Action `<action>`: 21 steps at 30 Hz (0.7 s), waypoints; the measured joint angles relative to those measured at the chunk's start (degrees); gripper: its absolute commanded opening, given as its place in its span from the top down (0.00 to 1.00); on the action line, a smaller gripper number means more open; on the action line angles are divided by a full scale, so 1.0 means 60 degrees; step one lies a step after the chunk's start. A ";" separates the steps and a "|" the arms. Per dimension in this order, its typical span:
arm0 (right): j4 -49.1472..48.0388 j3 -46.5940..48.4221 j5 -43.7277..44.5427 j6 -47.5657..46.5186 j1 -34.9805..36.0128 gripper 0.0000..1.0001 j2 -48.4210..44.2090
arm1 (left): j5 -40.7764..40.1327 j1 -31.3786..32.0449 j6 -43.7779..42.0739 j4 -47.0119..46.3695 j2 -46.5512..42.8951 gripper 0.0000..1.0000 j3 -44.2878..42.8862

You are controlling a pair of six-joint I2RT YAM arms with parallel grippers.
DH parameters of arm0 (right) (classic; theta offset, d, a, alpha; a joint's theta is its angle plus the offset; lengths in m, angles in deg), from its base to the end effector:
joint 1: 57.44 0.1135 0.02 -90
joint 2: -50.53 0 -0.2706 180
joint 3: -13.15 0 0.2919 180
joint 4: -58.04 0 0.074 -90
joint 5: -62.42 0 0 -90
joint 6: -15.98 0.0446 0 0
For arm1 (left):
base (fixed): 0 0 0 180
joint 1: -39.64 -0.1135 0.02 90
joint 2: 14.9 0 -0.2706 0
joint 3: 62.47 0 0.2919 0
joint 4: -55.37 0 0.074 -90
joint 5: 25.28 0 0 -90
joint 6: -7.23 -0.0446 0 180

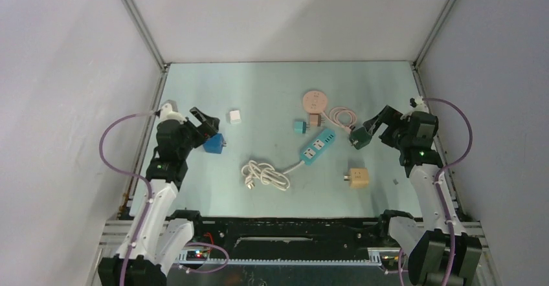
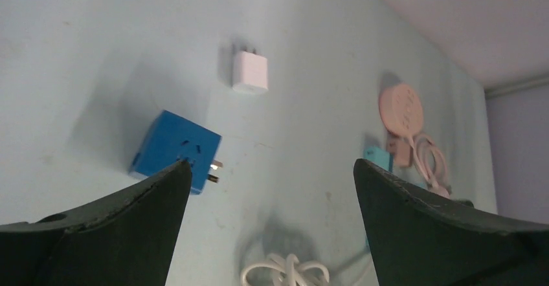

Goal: Insert the plug
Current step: Adjust the plug at the center of the board.

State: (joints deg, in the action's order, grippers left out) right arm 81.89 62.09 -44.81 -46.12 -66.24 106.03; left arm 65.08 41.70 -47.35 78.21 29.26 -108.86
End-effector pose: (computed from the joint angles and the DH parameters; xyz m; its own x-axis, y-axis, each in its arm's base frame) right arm 0.2563 -0.0263 0.2441 -0.4918 0.5284 -0.6920 0.1401 0.8325 0.5361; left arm 0.2284 -0.0085 0.2716 -0.3109 -0.5687 -0.7615 -0.1698 0.8215 -0.5443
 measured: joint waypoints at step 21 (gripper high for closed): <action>0.2452 -0.0812 -0.0186 0.0244 0.0736 0.02 0.1366 | 0.1330 0.5807 -0.1158 -0.0226 0.3479 0.02 -0.1246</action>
State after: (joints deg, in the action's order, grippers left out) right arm 96.60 57.22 -45.93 -44.65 -61.83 114.23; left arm 73.06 76.54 -54.30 76.86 50.14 -116.33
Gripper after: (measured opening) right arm 0.984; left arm 0.985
